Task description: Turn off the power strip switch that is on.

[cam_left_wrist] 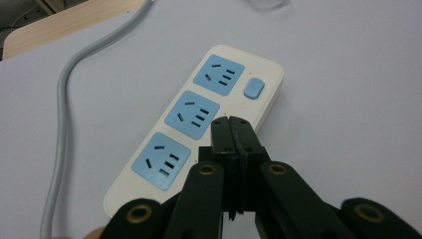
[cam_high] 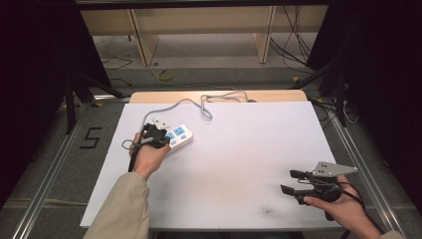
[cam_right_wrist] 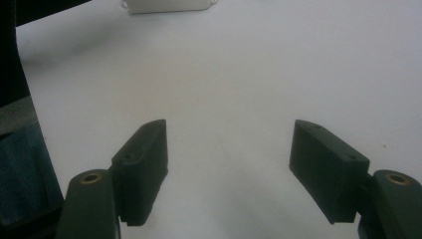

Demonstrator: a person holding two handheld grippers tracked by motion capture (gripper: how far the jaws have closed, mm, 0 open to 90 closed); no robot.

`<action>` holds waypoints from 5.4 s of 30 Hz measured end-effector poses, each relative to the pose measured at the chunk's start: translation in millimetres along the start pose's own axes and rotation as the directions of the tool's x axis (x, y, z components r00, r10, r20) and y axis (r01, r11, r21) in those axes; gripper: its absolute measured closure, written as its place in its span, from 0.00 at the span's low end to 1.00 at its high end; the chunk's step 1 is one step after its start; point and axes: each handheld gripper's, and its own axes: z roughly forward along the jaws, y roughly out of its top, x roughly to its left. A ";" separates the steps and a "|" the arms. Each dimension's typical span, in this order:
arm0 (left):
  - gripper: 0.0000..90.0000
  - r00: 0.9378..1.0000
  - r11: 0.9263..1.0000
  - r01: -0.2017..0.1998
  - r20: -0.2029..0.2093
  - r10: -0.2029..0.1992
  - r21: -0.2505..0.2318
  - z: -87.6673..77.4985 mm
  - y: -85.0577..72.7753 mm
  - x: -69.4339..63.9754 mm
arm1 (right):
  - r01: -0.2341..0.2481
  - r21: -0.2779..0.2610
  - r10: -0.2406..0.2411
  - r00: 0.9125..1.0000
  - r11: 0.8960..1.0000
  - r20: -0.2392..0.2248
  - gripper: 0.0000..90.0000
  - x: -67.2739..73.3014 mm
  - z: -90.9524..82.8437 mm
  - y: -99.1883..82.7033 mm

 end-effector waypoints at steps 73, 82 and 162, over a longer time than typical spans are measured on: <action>1.00 0.999 0.992 -0.023 0.041 0.018 0.126 47.0 19.1 1.7 | -0.004 0.002 0.004 1.000 1.000 0.011 0.35 0.4 0.1 -1.4; 1.00 0.998 0.988 -0.036 0.055 0.028 0.149 49.4 19.0 1.6 | -0.005 0.005 0.005 1.000 1.000 0.010 0.35 0.6 0.0 -1.4; 1.00 0.997 0.978 -0.054 0.057 0.043 0.200 54.4 24.3 2.7 | 0.004 0.009 -0.004 1.000 1.000 0.001 0.34 0.8 -0.4 -1.8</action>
